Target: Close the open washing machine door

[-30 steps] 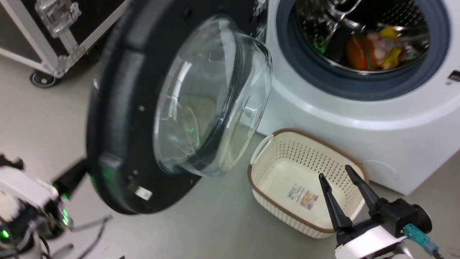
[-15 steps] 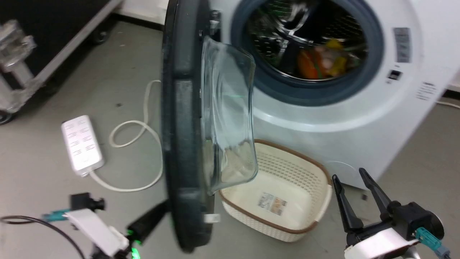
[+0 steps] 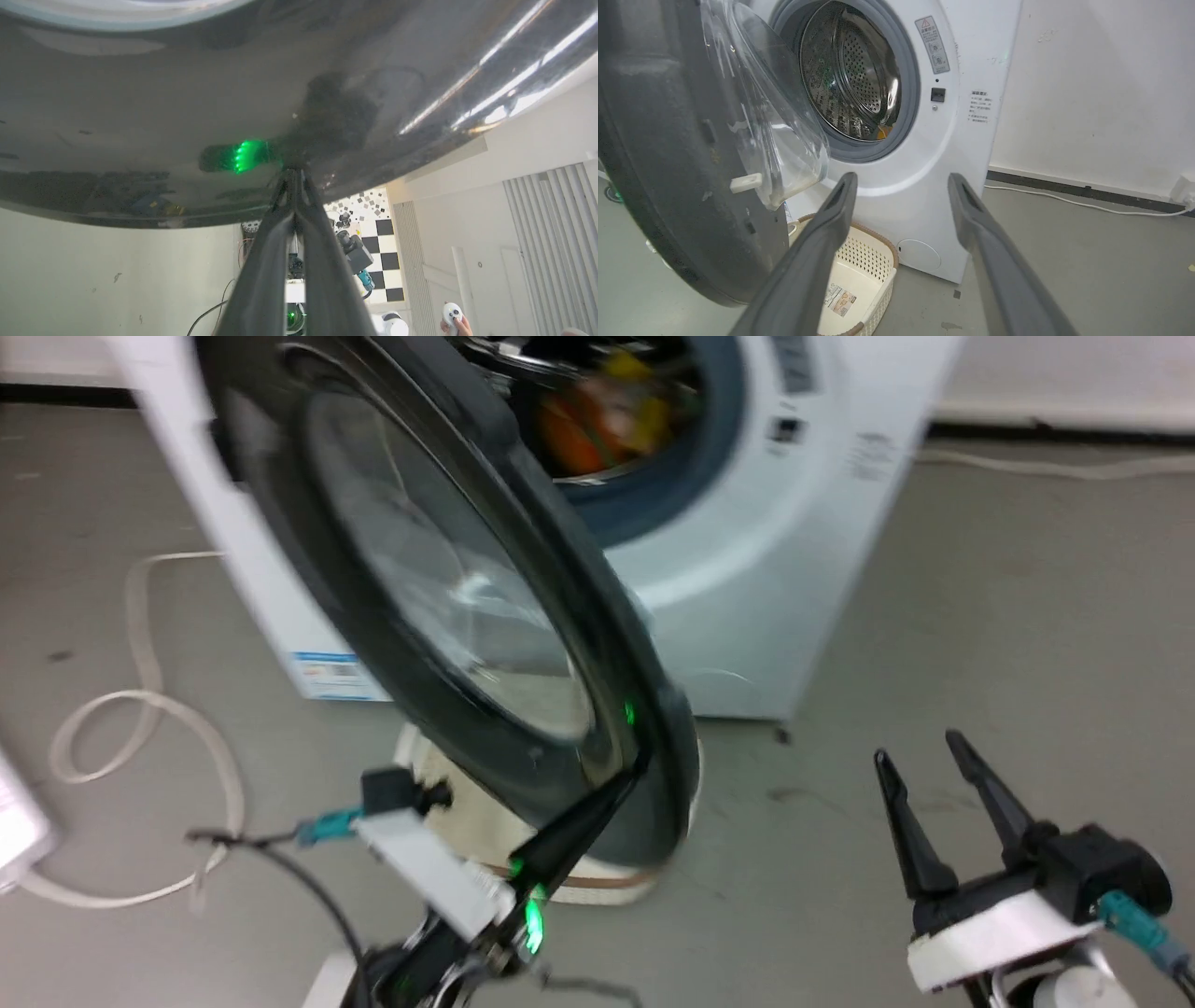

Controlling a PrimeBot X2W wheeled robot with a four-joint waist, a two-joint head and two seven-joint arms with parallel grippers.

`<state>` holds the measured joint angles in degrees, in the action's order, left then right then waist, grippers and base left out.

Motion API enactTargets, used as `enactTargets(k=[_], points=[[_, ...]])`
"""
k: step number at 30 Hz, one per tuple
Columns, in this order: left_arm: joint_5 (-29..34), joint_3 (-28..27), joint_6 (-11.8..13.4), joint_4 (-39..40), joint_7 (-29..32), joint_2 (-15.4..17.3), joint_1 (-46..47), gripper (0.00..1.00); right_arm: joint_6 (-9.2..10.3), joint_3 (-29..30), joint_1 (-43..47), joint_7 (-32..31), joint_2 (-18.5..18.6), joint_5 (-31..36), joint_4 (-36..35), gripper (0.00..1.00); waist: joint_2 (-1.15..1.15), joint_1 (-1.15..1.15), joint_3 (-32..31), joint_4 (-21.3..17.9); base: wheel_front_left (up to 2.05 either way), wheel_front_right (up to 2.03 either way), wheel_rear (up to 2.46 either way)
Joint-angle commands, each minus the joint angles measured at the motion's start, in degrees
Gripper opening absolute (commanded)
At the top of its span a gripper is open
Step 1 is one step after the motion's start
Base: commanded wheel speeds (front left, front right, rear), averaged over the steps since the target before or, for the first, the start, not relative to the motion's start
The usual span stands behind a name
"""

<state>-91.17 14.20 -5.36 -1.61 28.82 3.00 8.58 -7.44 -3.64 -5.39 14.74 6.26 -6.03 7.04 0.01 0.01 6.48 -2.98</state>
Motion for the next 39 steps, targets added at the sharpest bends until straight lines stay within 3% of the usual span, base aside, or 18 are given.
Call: enactTargets(k=[1,8,13,22,26,31,32,33,34,39], points=[[-0.6,1.63,-0.71,-1.33,-2.0,-0.12,3.44,0.0,-0.05,0.5,-1.46,0.26,-0.03,-0.21,-0.16,1.0,-0.01,-0.01,5.09,-7.81,0.0,0.0,0.0],[-2.25,3.23,-0.98,-11.17,-12.87,-0.12,16.41,0.0,-0.05,0.69,-2.79,0.26,-1.49,-1.07,0.35,1.0,-0.01,-0.01,8.94,-16.58,0.0,0.0,0.0],[-4.78,2.68,-1.16,-19.55,-20.19,-0.12,26.01,0.0,-0.05,0.82,-2.93,0.26,-2.22,-1.59,0.61,1.0,-0.01,-0.01,10.3,-19.56,0.0,0.0,0.0],[-8.95,6.84,-2.03,-32.63,-28.1,-0.12,37.43,0.0,-0.05,-0.21,-3.5,0.26,-2.92,-1.75,0.66,1.0,-0.01,-0.01,10.23,-18.64,0.0,0.0,0.0],[-8.89,8.9,-2.09,-31.73,-28.2,-0.12,36.85,0.0,-0.05,-0.24,-3.24,0.26,-2.99,-1.55,0.23,1.0,-0.01,-0.01,9.25,-16.66,0.0,0.0,0.0],[-3.95,11.23,-2.11,-25.83,-28.69,1.28,29.85,0.0,-0.05,-0.05,-1.75,0.26,-2.52,-0.94,-0.19,1.0,-0.01,-0.01,5.98,-12.38,0.0,0.0,0.0],[-3.14,11.91,-2.12,-23.95,-28.45,1.81,27.78,0.33,-0.05,0.04,-1.32,0.26,-2.31,-0.84,-0.26,1.0,-0.01,-0.01,5.1,-11.35,0.0,0.0,0.0],[-2.29,12.82,-2.12,-21.68,-27.92,2.57,25.47,0.9,-0.05,0.04,-0.83,0.26,-2.11,-0.76,-0.31,1.0,-0.01,-0.01,4.17,-10.41,0.0,0.0,0.0],[-1.1,13.82,-2.12,-19.22,-27.63,3.61,23.13,1.0,-0.05,0.02,-0.33,0.26,-1.89,-0.69,-0.34,1.0,-0.01,-0.01,3.24,-9.49,0.0,0.0,0.0],[8.95,18.13,-2.12,-8.9,-33.77,10.52,12.25,1.0,-0.05,0.71,2.62,0.26,-1.15,-0.63,-0.48,1.0,-0.01,-0.01,-1.25,-3.95,0.0,0.0,0.0]])
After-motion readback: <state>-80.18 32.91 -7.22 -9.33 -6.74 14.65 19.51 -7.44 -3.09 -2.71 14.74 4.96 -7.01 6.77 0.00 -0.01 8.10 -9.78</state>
